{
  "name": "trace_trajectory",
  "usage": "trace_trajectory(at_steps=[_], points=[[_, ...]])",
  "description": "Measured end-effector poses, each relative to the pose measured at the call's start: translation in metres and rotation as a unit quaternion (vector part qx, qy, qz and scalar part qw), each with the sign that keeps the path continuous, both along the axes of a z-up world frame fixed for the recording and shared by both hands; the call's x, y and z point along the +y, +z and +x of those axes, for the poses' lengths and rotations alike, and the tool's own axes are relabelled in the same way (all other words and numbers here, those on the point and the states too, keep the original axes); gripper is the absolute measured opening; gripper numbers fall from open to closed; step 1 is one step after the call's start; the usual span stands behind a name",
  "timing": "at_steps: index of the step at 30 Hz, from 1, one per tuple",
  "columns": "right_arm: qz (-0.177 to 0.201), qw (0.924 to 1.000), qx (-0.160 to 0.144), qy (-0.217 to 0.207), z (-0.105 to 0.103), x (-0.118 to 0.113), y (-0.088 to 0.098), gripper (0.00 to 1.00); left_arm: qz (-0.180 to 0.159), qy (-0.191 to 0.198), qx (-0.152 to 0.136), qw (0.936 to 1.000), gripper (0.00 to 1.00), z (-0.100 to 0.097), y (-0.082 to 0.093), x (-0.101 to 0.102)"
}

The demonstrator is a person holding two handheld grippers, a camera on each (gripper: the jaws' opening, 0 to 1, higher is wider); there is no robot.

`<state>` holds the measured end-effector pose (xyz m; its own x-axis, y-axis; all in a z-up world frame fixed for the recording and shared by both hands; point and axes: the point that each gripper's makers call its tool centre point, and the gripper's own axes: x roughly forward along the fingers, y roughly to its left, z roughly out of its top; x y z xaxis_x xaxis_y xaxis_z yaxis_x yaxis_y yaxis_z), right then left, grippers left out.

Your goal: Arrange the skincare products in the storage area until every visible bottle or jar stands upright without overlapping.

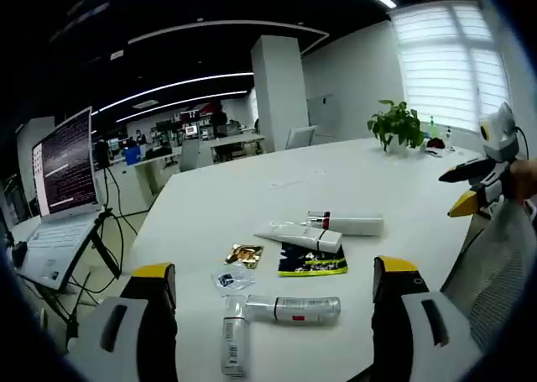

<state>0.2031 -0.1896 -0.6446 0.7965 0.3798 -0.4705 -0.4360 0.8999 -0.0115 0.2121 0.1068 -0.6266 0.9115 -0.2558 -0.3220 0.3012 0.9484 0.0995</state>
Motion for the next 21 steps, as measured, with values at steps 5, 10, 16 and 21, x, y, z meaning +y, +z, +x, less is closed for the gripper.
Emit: trace_trajectory(at_steps=[5,10,16,21], points=[[0.0,1.0,0.001,0.0,0.0,0.0003,-0.0003,0.92,0.005,-0.003,0.0,1.0,0.92,-0.0007,0.0009,-0.0018],[0.0,1.0,0.0,-0.002,-0.0002,-0.0002,0.0002,0.92,0.004,-0.001,-0.001,1.0,0.92,-0.0006,0.0007,-0.0016],[-0.002,1.0,0.001,0.006,-0.001,0.002,-0.0008,0.91,0.008,-0.001,-0.001,1.0,0.91,-0.0004,-0.0003,-0.0012],[-0.015,0.9997,0.007,0.017,-0.0035,0.0046,-0.0053,0.9,0.004,0.003,0.001,1.0,0.9,-0.002,0.0,-0.0003]])
